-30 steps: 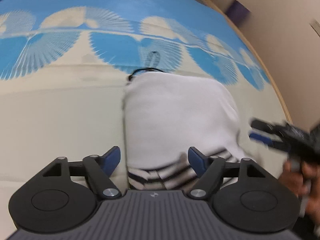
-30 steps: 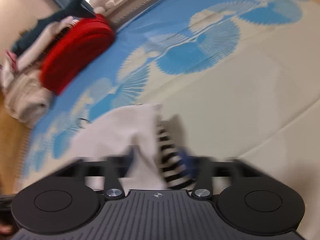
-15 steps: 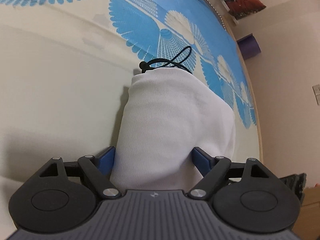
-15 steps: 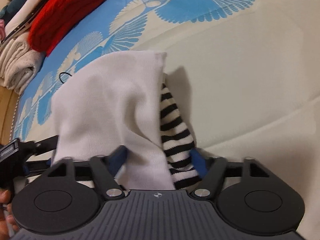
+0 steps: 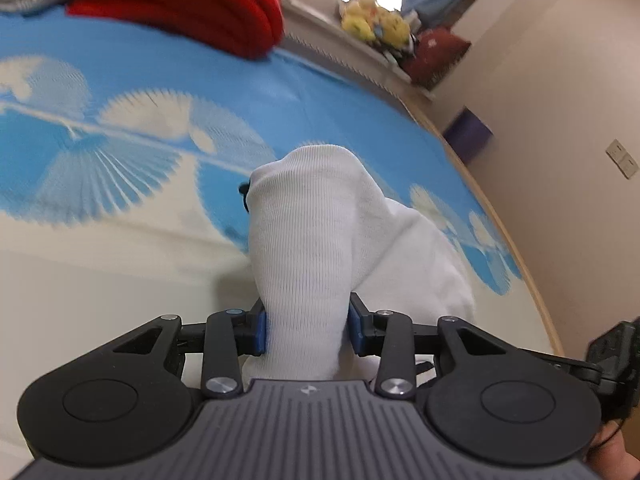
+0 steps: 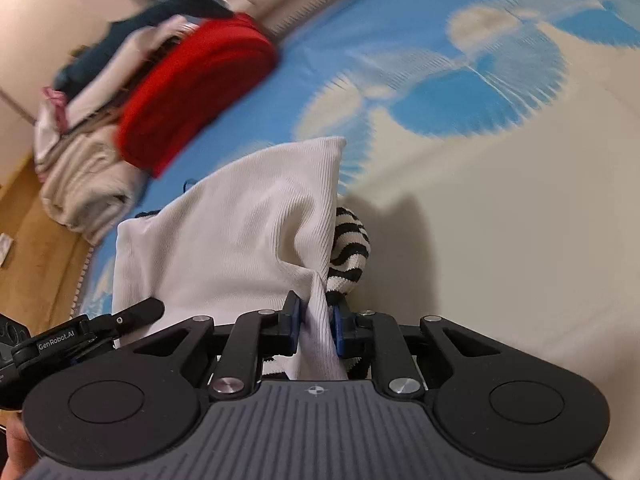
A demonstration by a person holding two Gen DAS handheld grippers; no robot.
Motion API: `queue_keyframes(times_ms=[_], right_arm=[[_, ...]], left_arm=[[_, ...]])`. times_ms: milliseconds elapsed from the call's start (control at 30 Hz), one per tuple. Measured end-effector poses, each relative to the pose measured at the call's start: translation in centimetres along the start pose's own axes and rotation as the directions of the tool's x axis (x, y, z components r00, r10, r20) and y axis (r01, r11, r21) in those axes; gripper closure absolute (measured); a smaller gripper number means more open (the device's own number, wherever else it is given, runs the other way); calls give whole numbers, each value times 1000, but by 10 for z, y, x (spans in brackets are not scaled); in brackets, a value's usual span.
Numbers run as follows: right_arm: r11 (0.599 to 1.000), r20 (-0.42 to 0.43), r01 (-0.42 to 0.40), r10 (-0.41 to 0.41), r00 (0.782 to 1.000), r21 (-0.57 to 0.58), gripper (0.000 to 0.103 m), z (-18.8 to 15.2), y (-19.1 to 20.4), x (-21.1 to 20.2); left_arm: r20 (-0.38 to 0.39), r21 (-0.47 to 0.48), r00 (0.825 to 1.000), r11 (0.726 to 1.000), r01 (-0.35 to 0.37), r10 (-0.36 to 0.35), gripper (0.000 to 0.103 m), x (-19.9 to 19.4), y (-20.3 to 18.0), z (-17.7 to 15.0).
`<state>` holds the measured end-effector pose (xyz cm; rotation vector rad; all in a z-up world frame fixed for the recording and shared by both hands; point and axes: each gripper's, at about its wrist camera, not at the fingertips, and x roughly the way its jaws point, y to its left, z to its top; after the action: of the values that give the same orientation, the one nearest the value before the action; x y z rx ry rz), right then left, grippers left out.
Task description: Fold small clothes
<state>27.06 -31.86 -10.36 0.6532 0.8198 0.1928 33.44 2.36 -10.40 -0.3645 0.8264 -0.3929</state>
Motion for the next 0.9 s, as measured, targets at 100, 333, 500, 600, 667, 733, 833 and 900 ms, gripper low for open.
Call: queue_keyframes(times_ms=[100,333,500,600,667,733,833,900], right_arm=[[997,43,-21,24,999,-72,87,1,27,12],[972,-3,135,-139,990,-191,81,-1,55,54],[955,51,236,-231,972,-178,75,2,58,43],[966,18,196,-196,980,-170,51,1,56,35],[972,-52,176,-186,981,-152,42,-6,54,37],[974,-140,177,-197,970,-144,43,-13,48,43],[968,-172,189,-218,961,-167,74,-23,48,40],[970,-157,165,-194,968,-179,90,-24,51,33]], left_arm=[[24,-31,998,998,-54,55,48,-7,17,10],[109,-18,984,990,-141,142,42,-37,29,19],[14,104,994,989,-107,106,42,-47,24,7],[-38,196,993,975,-105,115,42,-44,16,-7],[-61,239,990,965,-107,125,42,-41,13,-17],[-78,267,987,957,-114,139,42,-39,11,-24],[-75,281,986,952,-125,151,43,-41,6,-29],[-68,287,988,951,-114,139,43,-46,3,-29]])
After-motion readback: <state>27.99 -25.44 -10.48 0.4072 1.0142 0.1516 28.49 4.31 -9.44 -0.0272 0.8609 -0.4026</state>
